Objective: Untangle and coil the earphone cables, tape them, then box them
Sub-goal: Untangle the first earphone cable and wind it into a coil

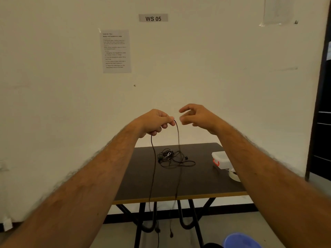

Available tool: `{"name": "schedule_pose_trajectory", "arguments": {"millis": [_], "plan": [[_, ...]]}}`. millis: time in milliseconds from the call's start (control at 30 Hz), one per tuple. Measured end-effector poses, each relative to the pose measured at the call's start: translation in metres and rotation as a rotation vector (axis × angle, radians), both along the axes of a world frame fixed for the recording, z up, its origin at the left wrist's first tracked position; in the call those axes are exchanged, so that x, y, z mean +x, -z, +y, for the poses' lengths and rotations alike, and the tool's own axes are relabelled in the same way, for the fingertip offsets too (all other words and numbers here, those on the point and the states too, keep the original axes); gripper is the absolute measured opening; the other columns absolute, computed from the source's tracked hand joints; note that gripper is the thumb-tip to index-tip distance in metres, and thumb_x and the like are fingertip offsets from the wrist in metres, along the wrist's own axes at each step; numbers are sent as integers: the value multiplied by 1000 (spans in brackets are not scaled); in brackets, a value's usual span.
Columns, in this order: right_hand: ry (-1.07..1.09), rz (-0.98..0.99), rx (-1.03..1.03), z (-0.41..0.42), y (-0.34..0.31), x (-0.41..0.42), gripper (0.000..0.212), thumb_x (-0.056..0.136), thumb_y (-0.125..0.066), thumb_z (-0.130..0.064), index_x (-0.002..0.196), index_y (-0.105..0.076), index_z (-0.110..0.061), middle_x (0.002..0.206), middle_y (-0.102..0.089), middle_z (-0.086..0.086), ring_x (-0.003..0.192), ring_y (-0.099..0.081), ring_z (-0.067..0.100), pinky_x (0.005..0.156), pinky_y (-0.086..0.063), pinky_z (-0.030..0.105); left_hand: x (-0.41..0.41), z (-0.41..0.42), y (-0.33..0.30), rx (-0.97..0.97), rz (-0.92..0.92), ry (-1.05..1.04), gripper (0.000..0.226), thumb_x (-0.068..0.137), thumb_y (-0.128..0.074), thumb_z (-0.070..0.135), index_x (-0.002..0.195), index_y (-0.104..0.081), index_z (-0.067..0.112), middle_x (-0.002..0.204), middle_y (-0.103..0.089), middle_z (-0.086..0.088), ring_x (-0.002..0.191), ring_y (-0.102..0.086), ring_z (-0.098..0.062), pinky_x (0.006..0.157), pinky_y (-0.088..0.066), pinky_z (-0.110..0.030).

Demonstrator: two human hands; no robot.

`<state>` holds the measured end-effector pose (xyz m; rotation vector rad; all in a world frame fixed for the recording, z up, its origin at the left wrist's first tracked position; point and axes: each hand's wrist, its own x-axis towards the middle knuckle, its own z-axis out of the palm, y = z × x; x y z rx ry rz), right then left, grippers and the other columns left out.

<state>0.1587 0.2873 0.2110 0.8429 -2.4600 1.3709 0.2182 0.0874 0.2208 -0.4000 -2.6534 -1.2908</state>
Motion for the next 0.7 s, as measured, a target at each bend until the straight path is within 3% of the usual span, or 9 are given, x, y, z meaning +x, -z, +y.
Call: {"name": "schedule_pose_trajectory", "arguments": {"millis": [67, 167, 233, 333, 433, 567, 700], "plan": [[-151, -45, 83, -10, -3, 8, 30, 90, -67, -16, 119, -60, -20, 100, -75, 3, 97, -70, 17, 89, -47, 38, -1, 6, 2, -26, 10, -4, 26, 100, -55, 31, 87, -70, 14, 66, -48, 5, 47, -33, -6, 43, -31, -16], [-239, -58, 95, -17, -5, 11, 24, 90, -64, -7, 113, -63, -13, 89, -75, 10, 80, -68, 26, 79, -51, 38, -3, 7, 6, -4, 4, -10, 26, 100, -54, 31, 89, -68, 13, 67, -48, 4, 47, -33, -5, 43, -30, -17], [-194, -16, 117, -15, -6, 11, 18, 89, -68, -11, 107, -68, -10, 79, -69, 11, 73, -56, 23, 68, -49, 31, -3, 4, 7, 6, 4, -22, 29, 100, -54, 33, 98, -71, 10, 67, -47, 5, 49, -33, -6, 44, -31, -16], [-68, 105, 126, -8, -6, 8, 10, 89, -70, -15, 93, -73, -7, 72, -61, 3, 65, -51, 11, 61, -45, 25, -3, -2, 8, 1, -7, -27, 30, 98, -56, 37, 95, -73, 13, 65, -44, 5, 49, -33, -6, 44, -31, -16], [95, 211, -63, -4, -4, 4, 9, 92, -63, -12, 90, -70, -6, 73, -61, 1, 62, -54, 8, 61, -48, 26, -3, -6, 9, 35, -25, -20, 29, 99, -56, 37, 93, -73, 13, 64, -43, 6, 46, -32, -6, 43, -31, -16], [64, 12, -299, 2, -4, 6, 8, 95, -54, -7, 96, -62, -8, 78, -64, 11, 54, -61, 17, 65, -58, 37, -4, -4, 9, 89, -5, -3, 28, 99, -56, 36, 93, -72, 14, 65, -43, 6, 45, -31, -5, 42, -30, -16], [-221, -194, -209, 3, -1, 10, 27, 95, -61, -15, 122, -54, -13, 82, -65, 12, 55, -57, 19, 68, -59, 40, -3, 8, 6, 80, 10, 16, 29, 99, -55, 37, 93, -72, 13, 65, -44, 6, 47, -31, -6, 43, -30, -17]]}}
